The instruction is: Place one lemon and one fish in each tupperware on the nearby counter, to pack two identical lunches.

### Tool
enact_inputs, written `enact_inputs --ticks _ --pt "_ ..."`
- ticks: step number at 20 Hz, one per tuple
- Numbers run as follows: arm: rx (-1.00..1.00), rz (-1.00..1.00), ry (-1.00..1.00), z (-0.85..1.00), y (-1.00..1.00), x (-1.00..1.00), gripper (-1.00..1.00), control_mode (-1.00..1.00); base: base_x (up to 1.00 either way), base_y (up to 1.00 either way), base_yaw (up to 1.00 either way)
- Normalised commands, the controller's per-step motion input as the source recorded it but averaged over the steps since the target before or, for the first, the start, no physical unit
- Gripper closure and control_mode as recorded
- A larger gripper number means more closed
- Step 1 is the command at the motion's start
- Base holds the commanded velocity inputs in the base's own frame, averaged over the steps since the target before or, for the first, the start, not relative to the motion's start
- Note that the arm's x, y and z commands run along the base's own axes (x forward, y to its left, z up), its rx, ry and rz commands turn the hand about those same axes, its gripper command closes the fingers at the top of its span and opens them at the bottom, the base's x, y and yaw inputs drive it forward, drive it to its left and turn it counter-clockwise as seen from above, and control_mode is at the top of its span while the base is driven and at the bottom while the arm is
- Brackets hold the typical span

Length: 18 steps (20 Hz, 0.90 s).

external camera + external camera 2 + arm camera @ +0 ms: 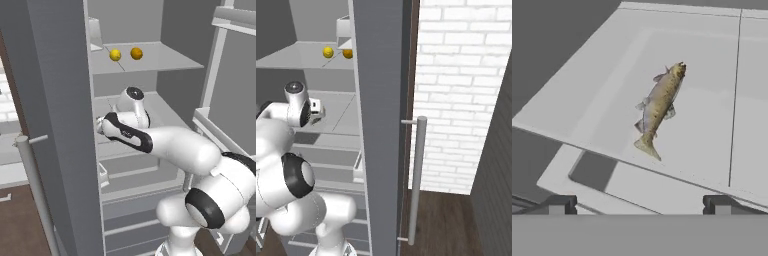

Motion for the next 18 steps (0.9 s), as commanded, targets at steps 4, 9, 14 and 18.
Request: enact_inputs --ticks 4,9,14,18 --pt "-0.11 -0.13 0.19 -0.28 0.19 0.27 -1.00 -1.00 0.00 0.00 0.00" --pt "-0.04 -0.10 0.00 -0.54 0.13 0.19 -1.00 -1.00 0.00 0.00 0.00" --pt "-0.01 -0.06 0.00 -0.13 0.14 0.49 -1.00 -1.00 0.00 0.00 0.00" --pt "0.00 -0.07 0.02 0.00 0.18 0.72 -1.00 -1.00 0.00 0.00 0.00"
